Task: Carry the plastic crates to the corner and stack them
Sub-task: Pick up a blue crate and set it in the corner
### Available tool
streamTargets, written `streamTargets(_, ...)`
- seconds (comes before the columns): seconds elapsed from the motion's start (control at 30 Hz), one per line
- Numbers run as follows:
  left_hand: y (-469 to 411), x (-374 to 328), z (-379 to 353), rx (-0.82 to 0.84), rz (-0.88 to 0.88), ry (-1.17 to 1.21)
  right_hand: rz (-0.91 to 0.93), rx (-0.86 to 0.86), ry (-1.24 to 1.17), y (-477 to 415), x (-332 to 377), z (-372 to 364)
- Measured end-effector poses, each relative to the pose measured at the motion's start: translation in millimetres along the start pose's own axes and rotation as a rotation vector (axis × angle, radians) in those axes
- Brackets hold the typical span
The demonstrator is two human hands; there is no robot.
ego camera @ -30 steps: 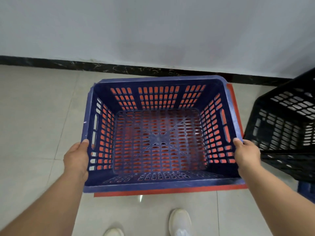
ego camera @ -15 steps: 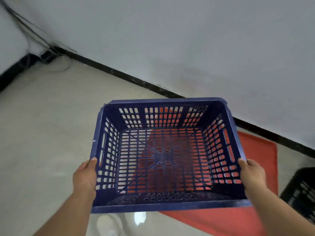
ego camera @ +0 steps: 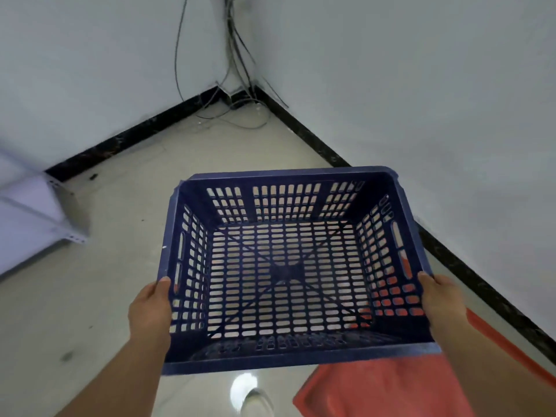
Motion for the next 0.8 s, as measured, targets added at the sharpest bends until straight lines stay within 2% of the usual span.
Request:
streamTargets(0.2,-65.4,-26.9,22.3,-0.118,0.057,0.084,0.178,0.1,0.151,-12.1,93.7,-82.0)
streamTargets(0.47,-141.6,-31.4,20.3,-0.252,0.173,0.241,0.33,0.269,0.171,-48.1,192.4,-203.7)
streamTargets(0.8,-202.9,-16.9,3.4,-0.344,0.259,0.319,0.483,0.401,0.245,-84.9,246.9,-301.5)
Point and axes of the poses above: each hand's wrist, its own y-axis away from the middle knuckle, its own z-axis out of the back of the hand, x = y × z, the point moved 1 cm from there along -y, towards the middle knuckle, and after that the axes turned 1 degree about z, right-handed, at the moved point
